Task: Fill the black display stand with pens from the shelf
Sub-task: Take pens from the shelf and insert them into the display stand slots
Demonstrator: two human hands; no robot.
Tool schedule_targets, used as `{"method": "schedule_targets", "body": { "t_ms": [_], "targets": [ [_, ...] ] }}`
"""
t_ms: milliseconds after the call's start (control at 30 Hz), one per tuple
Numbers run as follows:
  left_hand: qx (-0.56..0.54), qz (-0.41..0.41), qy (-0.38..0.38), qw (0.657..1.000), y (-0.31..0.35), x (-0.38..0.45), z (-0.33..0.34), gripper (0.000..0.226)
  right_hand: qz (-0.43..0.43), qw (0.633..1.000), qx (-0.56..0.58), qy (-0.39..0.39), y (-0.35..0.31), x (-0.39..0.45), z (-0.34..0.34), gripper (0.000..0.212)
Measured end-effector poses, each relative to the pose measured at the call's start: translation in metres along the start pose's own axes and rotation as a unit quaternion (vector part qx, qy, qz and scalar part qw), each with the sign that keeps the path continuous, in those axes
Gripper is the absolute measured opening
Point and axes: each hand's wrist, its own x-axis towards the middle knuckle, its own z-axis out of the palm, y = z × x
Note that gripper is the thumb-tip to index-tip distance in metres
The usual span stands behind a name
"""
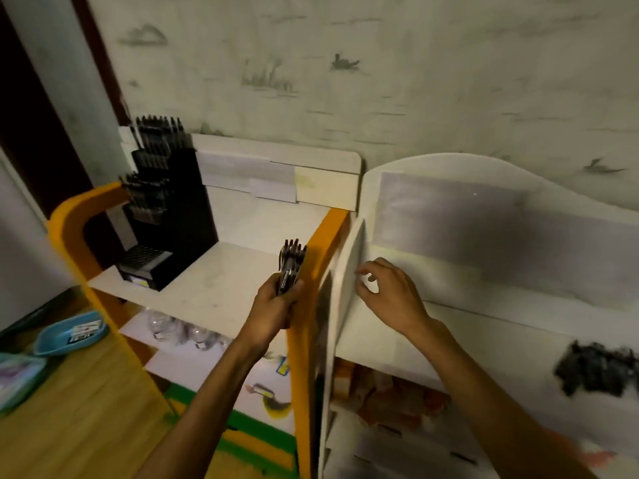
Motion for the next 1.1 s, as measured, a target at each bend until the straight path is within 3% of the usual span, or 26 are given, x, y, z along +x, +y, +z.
{"method": "schedule_targets", "body": {
  "t_ms": [267,433,567,900,1100],
  "targets": [
    [-0.011,0.011,-0.001,1.000,0.003,-0.001,-0.129,0.015,-0.042,0.999,0.010,0.020,-0.103,0.050,0.049,0.022],
    [-0.012,0.027,0.064,0.998,-0.003,0.029,-0.190,0.013,-0.068,0.997,0.007,0.021,-0.147,0.082,0.090,0.020],
    [0.007,0.040,0.089,0.995,-0.008,0.059,-0.238,0.013,-0.051,0.999,-0.018,0.001,-0.170,0.111,0.131,0.018],
    [0.073,0.044,0.059,0.995,-0.005,0.142,-0.367,0.014,0.007,1.000,-0.014,0.009,-0.232,0.206,0.229,0.018],
    [0.042,0.016,0.073,0.996,0.001,0.184,-0.428,0.015,0.023,0.999,-0.021,0.013,-0.268,0.246,0.276,0.019]
  ]
}}
